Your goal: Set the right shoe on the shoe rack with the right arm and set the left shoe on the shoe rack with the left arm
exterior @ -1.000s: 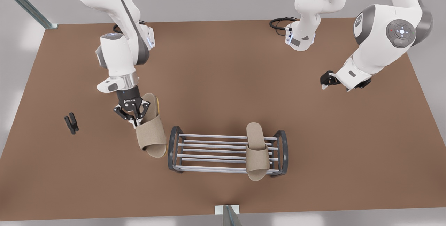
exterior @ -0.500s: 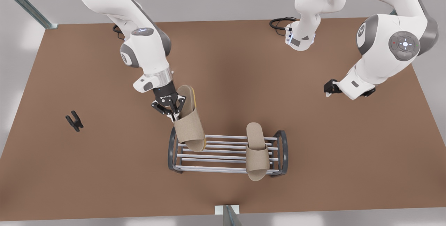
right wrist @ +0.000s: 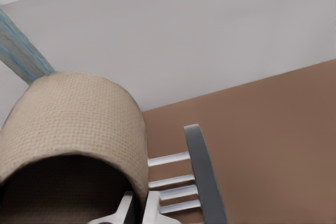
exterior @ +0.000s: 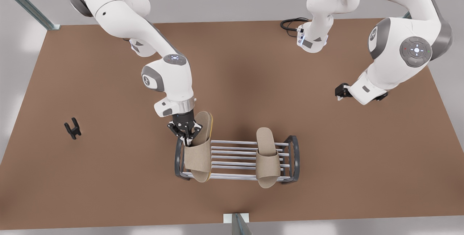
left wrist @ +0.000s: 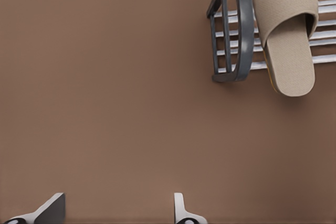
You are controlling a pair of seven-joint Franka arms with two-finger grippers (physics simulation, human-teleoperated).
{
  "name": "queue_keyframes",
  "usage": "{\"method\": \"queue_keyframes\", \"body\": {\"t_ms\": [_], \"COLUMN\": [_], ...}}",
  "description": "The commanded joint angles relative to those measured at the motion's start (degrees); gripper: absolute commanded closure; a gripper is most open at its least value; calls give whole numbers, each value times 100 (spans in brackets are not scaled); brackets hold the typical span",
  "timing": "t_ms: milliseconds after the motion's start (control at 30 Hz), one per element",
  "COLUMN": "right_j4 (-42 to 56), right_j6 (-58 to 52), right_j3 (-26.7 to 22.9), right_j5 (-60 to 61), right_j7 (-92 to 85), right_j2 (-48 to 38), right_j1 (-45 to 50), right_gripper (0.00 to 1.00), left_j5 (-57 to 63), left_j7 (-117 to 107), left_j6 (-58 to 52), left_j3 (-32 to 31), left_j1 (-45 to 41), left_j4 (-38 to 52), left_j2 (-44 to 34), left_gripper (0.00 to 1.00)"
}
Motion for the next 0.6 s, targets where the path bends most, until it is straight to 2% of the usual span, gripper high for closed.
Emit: {"method": "queue_keyframes", "body": {"t_ms": [0, 33, 67, 367, 467, 567], "right_j4": [174, 306, 455, 754, 816, 825], "right_j6": [-153, -153, -153, -65, -57, -57], "right_j3": [-157, -491, -562, -817, -1080, -1080], "right_j5": [-149, -140, -140, -430, -430, -465], "right_j7": [1712, 1739, 1739, 1721, 1721, 1730], "right_j2": [86, 121, 218, 701, 763, 842], "right_j1": [201, 544, 649, 1132, 1405, 1440], "right_gripper": [79, 79, 79, 79, 79, 79], "left_j5": [-1, 8, 8, 8, 8, 8], "left_j7": [-102, -102, -102, -102, -102, -102], "left_j6": [2, 2, -7, 55, 72, 107], "left_j3": [-4, -4, -4, -4, 4, 4], "left_j1": [14, 14, 40, 84, 84, 84], "left_j4": [-7, -7, -7, -7, -7, -7], "left_j2": [-1, -1, -10, 34, 60, 69], "left_gripper": [0, 0, 0, 0, 0, 0]}}
